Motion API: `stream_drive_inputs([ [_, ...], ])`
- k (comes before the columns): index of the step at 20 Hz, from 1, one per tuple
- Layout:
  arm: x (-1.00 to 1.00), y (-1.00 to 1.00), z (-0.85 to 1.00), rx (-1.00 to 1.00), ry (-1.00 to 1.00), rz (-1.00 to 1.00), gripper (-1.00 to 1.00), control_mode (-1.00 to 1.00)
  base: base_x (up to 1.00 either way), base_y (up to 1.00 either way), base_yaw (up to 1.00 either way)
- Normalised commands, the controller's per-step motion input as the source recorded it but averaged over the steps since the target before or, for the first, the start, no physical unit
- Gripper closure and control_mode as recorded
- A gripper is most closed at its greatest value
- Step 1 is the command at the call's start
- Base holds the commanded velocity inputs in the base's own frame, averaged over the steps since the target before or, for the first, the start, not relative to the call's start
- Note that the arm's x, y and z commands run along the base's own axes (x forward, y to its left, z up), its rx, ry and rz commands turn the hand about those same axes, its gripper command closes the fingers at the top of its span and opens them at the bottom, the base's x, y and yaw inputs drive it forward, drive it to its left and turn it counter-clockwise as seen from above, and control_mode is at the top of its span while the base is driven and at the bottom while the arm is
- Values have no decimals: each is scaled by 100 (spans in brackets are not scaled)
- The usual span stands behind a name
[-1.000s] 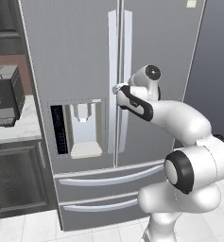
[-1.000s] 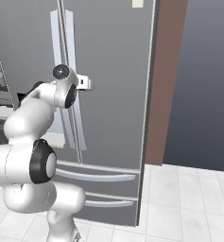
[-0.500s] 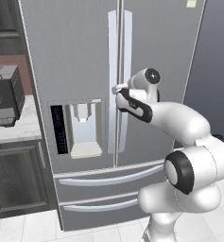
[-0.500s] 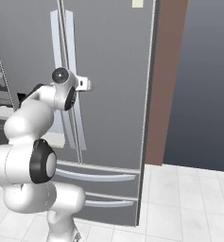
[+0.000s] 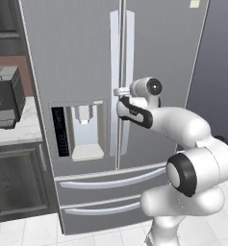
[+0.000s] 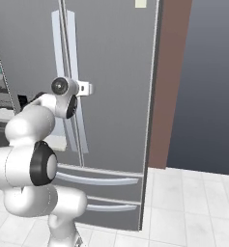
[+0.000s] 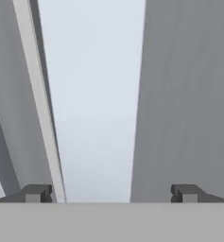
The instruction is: Take the lemon wedge from the fridge and place it on the plate with fish on the dining counter.
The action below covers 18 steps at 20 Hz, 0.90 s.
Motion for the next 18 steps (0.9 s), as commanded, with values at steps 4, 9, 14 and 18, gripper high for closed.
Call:
stream_drive_inputs([
  [4,50,0,-8,0,6,0,100,-100,0,0,0],
  [9,0,0,0,0,0,0,100,-100,0,0,0],
  [14,0,0,0,0,0,0,100,-100,0,0,0],
  [18,-24,0,0,0,-1,-2,100,-100,0,0,0],
])
